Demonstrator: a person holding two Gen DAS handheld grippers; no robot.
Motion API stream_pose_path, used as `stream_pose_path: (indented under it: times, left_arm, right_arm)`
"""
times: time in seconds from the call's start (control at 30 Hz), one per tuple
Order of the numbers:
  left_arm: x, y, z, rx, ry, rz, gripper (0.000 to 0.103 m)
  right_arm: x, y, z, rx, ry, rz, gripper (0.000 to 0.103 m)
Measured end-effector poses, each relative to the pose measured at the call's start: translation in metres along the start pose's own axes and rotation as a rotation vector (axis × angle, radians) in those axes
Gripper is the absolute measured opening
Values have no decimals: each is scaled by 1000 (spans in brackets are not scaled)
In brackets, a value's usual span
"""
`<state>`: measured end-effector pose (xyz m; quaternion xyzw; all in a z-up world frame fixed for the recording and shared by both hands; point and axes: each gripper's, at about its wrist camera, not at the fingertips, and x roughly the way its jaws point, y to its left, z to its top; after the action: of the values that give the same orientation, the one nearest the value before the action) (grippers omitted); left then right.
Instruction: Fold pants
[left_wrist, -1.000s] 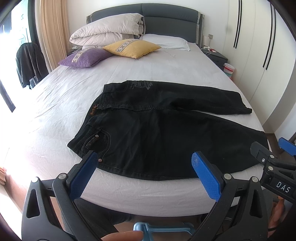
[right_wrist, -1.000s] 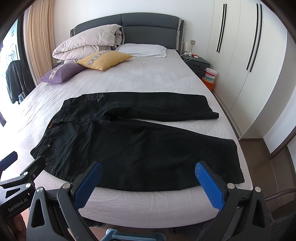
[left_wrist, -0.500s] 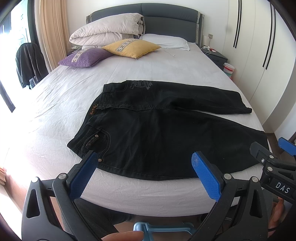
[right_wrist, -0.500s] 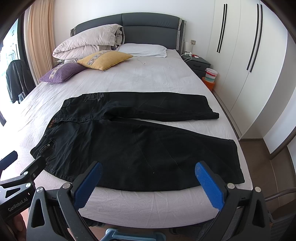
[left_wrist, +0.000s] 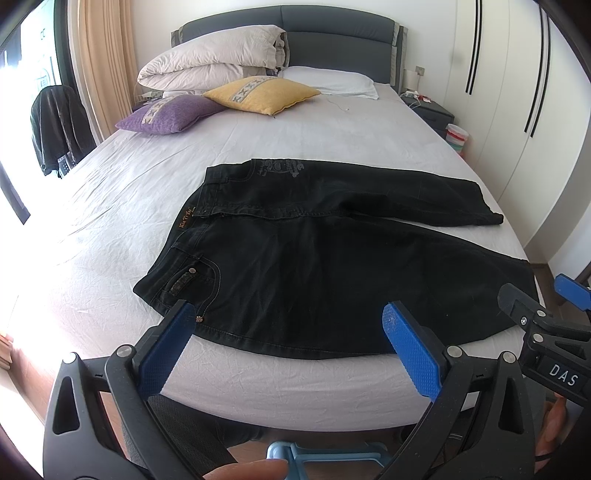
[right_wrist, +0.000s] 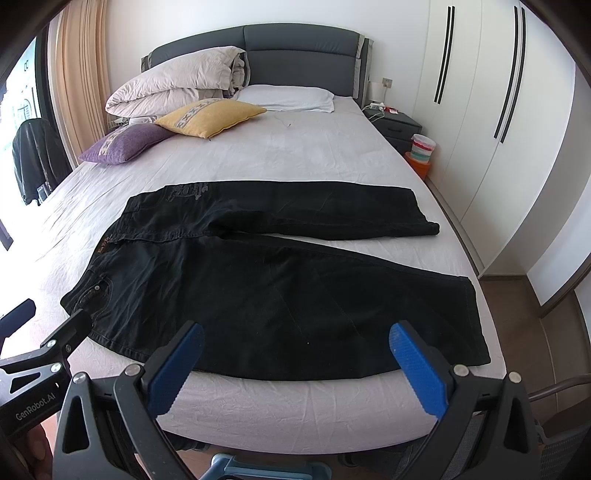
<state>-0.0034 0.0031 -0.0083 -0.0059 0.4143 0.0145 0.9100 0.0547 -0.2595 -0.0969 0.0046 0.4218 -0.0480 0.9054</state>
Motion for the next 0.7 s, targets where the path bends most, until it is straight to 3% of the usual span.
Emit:
stream_pose_path:
  times: [0.57,0.7]
  left_arm:
    - [25,6,0,-3,40,6,103]
    - [34,7,0,14,25,20,103]
  right_arm:
    - [20,11,-7,-10,34,29,103]
    - [30,4,1,-34,29,81,103]
